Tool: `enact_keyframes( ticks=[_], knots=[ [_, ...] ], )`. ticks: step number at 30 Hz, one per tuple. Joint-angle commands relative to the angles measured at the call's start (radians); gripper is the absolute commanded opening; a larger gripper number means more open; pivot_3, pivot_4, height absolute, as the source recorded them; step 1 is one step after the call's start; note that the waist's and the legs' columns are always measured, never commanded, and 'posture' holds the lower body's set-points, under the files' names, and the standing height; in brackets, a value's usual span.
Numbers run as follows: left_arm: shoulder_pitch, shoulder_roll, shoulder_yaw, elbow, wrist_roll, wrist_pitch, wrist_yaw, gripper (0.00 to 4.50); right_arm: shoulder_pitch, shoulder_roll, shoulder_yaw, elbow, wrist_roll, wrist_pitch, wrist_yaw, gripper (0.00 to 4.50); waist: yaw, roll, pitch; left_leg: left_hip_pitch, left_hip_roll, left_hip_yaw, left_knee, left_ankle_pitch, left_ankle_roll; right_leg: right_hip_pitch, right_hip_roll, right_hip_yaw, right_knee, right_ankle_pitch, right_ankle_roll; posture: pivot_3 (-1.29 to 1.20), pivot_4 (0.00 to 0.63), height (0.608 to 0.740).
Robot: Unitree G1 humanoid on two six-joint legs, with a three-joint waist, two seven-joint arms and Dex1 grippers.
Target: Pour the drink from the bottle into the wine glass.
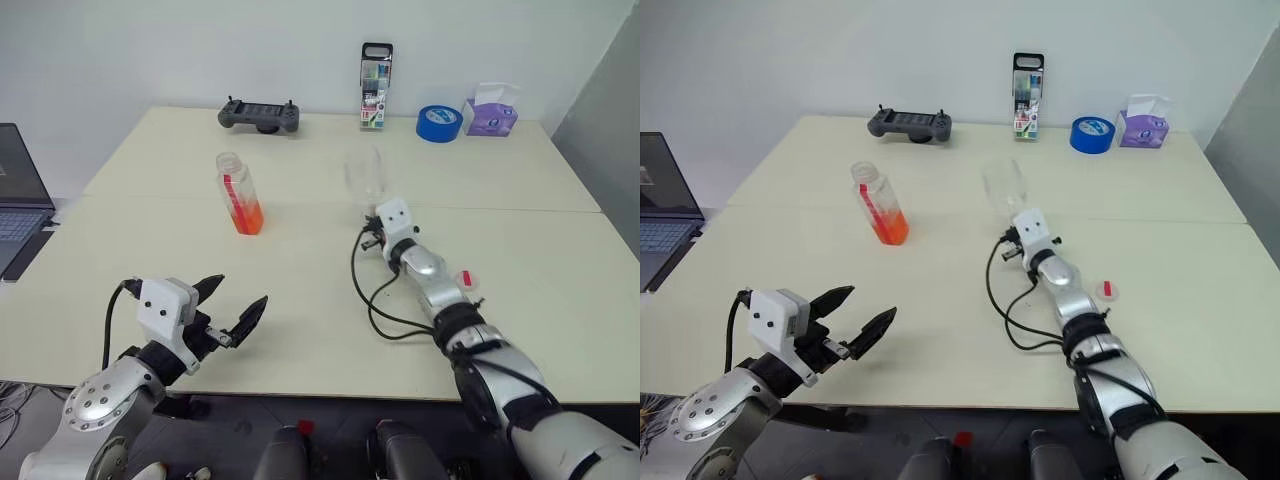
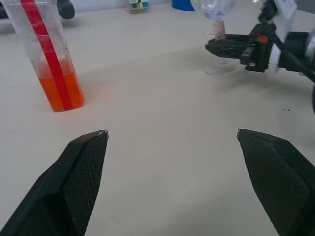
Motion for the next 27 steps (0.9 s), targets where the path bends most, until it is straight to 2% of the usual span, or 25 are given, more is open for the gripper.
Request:
enact_keyframes(
  ticks=[1,8,16,19,20,22,27],
  knots=[
    [-0.033,0.015,0.003,-0.003,-0.014,-0.01,-0.006,4.5,0.123,-0.02,-0.005,-0.18,0.029,0.219,0.024,0.15,-0.001,0.0,-0.002,0.0,0.0,0.0,0.0,0.0,0.0,0.0,0.0,0.001,0.001,-0.002,0.002,0.0,0.15,0.74],
    [-0.03,0.029,0.014,-0.006,-0.033,0.012,-0.022,4.5,0.199,-0.007,0.0,-0.366,0.078,0.445,0.038,0.15,-0.007,0.001,-0.005,0.001,0.0,0.001,-0.001,0.0,0.0,0.0,-0.001,0.001,0.001,-0.004,0.003,0.0,0.15,0.74],
    [-0.021,0.048,0.028,-0.001,-0.031,0.0,-0.033,4.5,0.411,-0.13,0.113,-0.545,0.009,0.654,0.088,0.15,-0.005,0.0,-0.025,0.003,-0.003,-0.001,-0.003,-0.001,0.001,0.002,-0.004,-0.001,0.0,-0.008,0.005,0.0,0.15,0.74],
    [-0.028,0.047,0.027,-0.003,-0.031,0.002,-0.025,4.5,0.444,-0.149,0.11,-0.579,0.021,0.687,0.077,0.15,-0.003,-0.002,-0.029,0.012,-0.006,-0.002,-0.006,-0.001,0.001,0.012,-0.007,-0.001,-0.001,-0.013,0.005,0.0,0.15,0.74],
    [-0.03,0.046,0.024,-0.005,-0.03,0.003,-0.022,4.5,0.445,-0.148,0.108,-0.584,0.027,0.688,0.072,0.15,-0.002,-0.005,-0.031,0.021,-0.007,-0.002,-0.01,-0.001,0.001,0.018,-0.008,-0.001,-0.004,-0.017,-0.001,0.0,0.15,0.74],
    [-0.032,0.044,0.018,-0.009,-0.029,0.006,-0.016,4.5,0.437,-0.136,0.101,-0.588,0.039,0.667,0.061,0.15,-0.002,-0.006,-0.032,0.033,-0.007,-0.003,-0.016,-0.002,0.001,0.026,-0.013,0.0,-0.011,-0.019,-0.003,0.0,0.15,0.74],
    [-0.051,0.04,0.018,-0.009,-0.041,0.015,-0.001,4.5,0.326,-0.043,0.079,-0.483,0.072,0.374,0.056,0.15,-0.012,-0.009,-0.029,0.036,-0.007,-0.006,-0.019,-0.005,0.0,0.031,-0.012,0.001,-0.016,-0.019,-0.002,0.0,0.15,0.74]
  ],
)
